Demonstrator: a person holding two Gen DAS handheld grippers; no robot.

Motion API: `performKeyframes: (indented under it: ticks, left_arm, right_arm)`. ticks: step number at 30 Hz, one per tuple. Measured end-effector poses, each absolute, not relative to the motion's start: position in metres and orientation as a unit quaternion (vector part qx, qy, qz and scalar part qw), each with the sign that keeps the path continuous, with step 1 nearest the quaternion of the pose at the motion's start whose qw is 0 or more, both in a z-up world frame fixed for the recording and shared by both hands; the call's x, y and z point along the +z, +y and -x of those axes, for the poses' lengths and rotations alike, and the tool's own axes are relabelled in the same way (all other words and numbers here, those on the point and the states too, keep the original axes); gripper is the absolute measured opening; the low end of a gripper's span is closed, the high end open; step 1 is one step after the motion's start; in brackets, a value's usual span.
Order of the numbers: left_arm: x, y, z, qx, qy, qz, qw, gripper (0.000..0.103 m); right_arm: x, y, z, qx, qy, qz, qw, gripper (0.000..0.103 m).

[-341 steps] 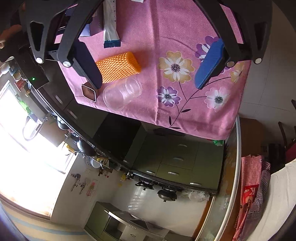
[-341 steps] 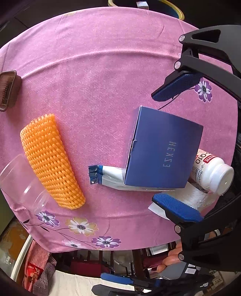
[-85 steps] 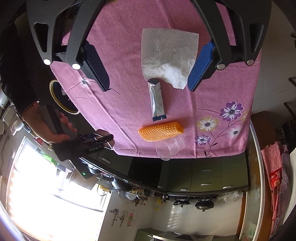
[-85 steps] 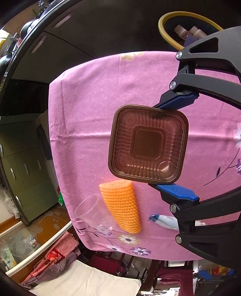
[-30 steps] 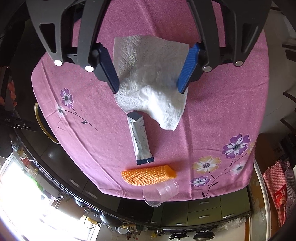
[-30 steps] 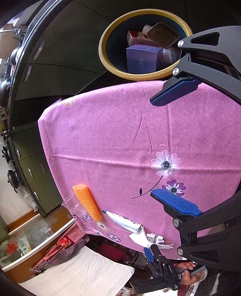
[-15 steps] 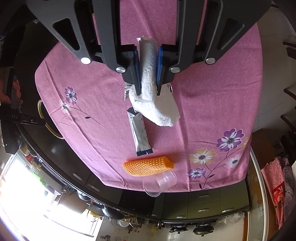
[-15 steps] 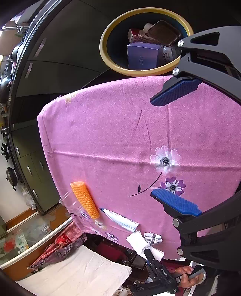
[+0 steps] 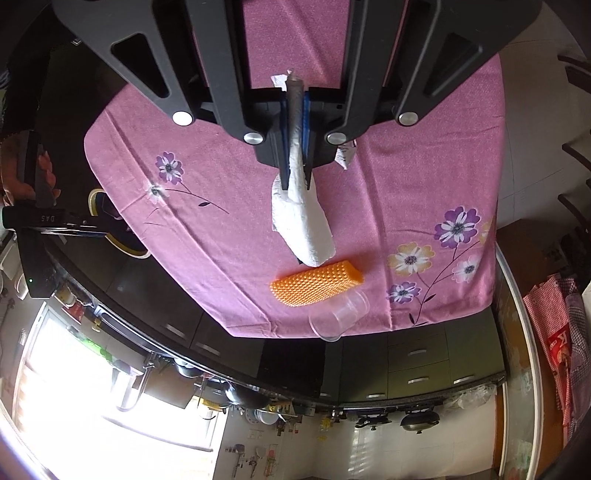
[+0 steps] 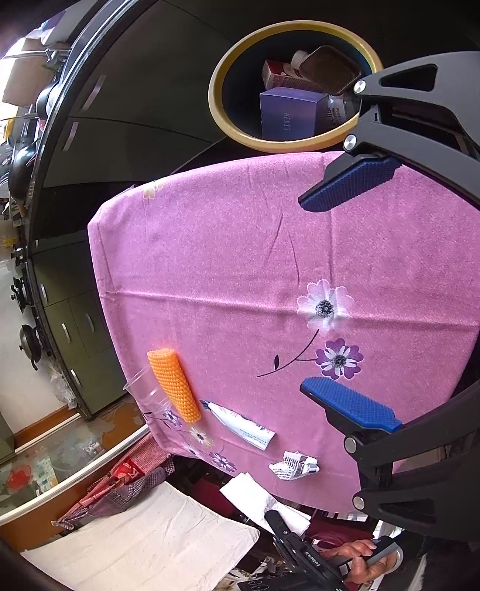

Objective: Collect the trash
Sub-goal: 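Carry the tissue over the bin and open the left gripper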

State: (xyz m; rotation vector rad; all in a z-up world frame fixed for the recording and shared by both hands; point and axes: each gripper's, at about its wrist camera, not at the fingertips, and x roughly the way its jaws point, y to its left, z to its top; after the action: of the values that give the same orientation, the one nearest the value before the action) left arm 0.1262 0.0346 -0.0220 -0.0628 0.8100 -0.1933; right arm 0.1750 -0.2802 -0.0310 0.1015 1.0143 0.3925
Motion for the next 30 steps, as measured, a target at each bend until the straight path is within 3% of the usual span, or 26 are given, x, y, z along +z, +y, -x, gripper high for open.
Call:
performKeyframes:
  ticks: [14, 30]
  left_arm:
    - [-0.004, -0.12, -0.176, -0.265, 0.383, -0.037, 0.884, 0.005]
    - [-0.068, -0.372, -0.269, -0.363, 0.454, -0.122, 0.805, 0.005]
  right_arm:
    - [-0.009, -0.384, -0.131, 0.09, 0.438, -0.098, 0.889, 0.092]
    - [-0.024, -0.503, -0.07, -0.013, 0.422, -0.181, 0.888, 0.092]
